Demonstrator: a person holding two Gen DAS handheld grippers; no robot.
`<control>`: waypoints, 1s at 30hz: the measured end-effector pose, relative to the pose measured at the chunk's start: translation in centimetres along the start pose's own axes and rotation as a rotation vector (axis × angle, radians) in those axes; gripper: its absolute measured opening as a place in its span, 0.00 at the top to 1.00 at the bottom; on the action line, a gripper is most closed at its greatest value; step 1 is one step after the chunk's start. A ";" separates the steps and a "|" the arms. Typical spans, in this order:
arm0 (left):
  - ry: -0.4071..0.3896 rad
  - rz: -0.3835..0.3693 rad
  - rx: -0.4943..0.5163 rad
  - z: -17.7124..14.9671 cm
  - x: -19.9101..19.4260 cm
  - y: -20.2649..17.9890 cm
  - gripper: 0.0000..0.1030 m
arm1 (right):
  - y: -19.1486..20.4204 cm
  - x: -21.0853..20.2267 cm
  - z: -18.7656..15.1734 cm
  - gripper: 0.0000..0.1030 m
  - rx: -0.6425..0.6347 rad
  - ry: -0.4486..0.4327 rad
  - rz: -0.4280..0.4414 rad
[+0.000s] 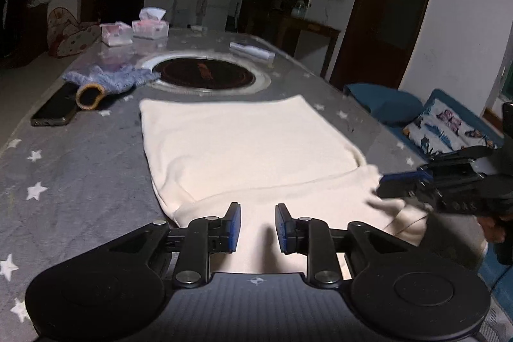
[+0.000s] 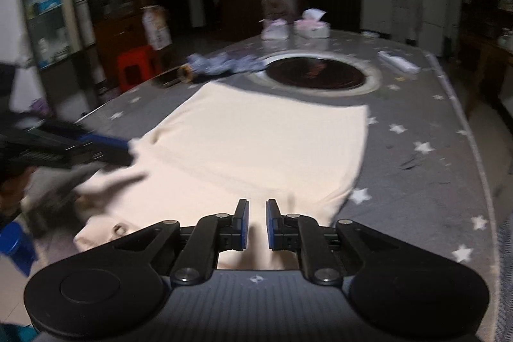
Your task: Fold clothes
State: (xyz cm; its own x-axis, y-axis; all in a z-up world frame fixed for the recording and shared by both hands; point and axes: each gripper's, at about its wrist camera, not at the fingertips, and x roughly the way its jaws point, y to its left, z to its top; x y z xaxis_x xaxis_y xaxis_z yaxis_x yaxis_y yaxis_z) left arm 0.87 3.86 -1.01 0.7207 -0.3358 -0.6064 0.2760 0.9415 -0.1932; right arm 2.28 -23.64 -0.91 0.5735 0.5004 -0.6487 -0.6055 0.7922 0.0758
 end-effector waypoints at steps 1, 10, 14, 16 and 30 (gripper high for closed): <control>0.015 0.007 0.006 -0.2 0.5 0.0 0.75 | 0.2 0.2 -0.3 0.90 -0.004 0.014 0.011; 0.010 0.010 0.127 -1.4 -2.7 -1.3 0.72 | 1.1 -0.4 -1.3 0.88 -0.075 0.024 0.027; 0.019 -0.008 0.234 -2.8 -4.8 -2.8 0.67 | 1.6 0.2 -2.1 0.87 -0.109 0.054 0.023; 0.020 -0.005 0.313 -3.7 -5.8 -3.8 0.63 | 1.8 -0.3 -2.0 0.87 -0.112 0.051 0.028; -0.032 0.017 0.673 -7.1 -3.8 -8.4 0.58 | 2.4 -4.4 -2.9 0.71 -0.202 0.062 -0.013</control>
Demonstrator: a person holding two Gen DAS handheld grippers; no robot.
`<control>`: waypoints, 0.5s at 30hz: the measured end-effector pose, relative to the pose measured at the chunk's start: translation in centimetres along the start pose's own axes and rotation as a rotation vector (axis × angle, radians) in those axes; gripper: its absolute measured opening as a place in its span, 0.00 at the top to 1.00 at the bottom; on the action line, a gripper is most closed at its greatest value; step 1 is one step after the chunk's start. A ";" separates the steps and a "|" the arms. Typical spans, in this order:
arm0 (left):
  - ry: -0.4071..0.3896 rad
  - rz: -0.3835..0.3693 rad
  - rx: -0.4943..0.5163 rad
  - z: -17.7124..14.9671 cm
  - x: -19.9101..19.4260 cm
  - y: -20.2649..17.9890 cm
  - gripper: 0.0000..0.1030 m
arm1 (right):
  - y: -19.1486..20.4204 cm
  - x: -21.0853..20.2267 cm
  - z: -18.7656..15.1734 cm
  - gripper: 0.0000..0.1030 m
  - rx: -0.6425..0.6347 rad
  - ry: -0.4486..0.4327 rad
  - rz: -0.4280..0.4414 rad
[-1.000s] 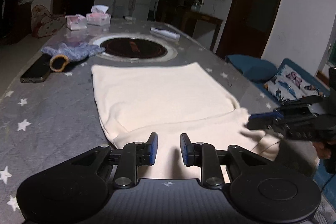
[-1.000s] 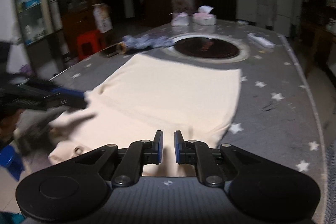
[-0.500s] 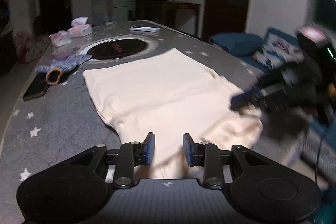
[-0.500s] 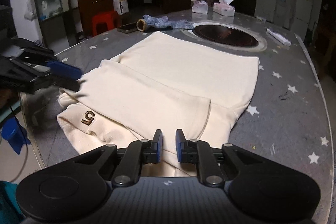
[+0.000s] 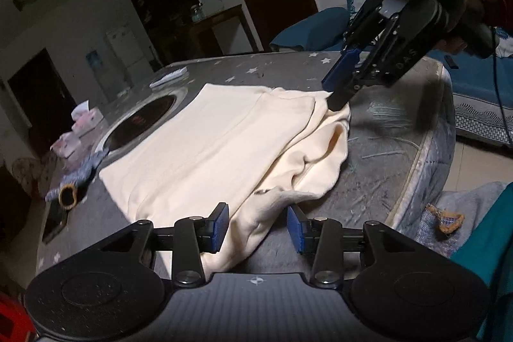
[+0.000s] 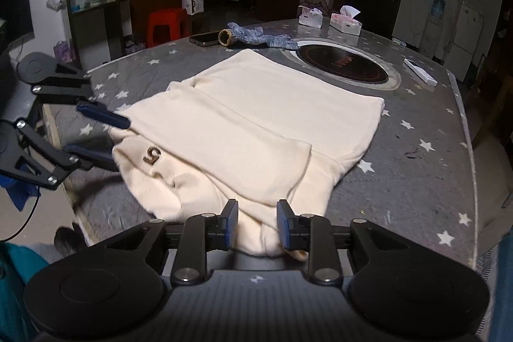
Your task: Fold clothes
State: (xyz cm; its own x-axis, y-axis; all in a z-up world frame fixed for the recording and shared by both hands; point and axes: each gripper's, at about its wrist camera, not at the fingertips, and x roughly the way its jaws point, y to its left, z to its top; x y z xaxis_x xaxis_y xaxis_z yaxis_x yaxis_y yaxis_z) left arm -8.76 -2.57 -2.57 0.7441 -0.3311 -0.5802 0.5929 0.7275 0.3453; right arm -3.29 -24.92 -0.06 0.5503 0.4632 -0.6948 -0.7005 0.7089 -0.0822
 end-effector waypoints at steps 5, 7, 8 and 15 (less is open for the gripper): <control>-0.027 0.005 0.050 0.2 0.7 -0.8 0.58 | 0.2 -0.7 -0.7 0.68 -0.031 0.014 -0.005; -0.035 0.001 0.065 0.2 0.9 -1.0 0.72 | 0.6 -0.8 -1.0 0.65 -0.057 0.019 -0.006; -0.039 -0.002 0.064 0.3 0.9 -0.9 0.77 | 0.8 -0.8 -1.1 0.65 -0.076 0.020 -0.008; -0.075 -0.031 -0.071 1.7 0.8 1.8 0.87 | 2.6 -0.8 -2.0 0.51 -0.226 -0.013 -0.012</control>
State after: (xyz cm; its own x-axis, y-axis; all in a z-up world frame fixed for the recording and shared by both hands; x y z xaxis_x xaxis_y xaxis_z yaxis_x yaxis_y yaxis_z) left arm -6.59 -2.49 -1.13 0.7485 -0.3962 -0.5318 0.5944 0.7564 0.2731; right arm -6.49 -24.48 -1.19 0.5638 0.4634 -0.6837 -0.7770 0.5781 -0.2490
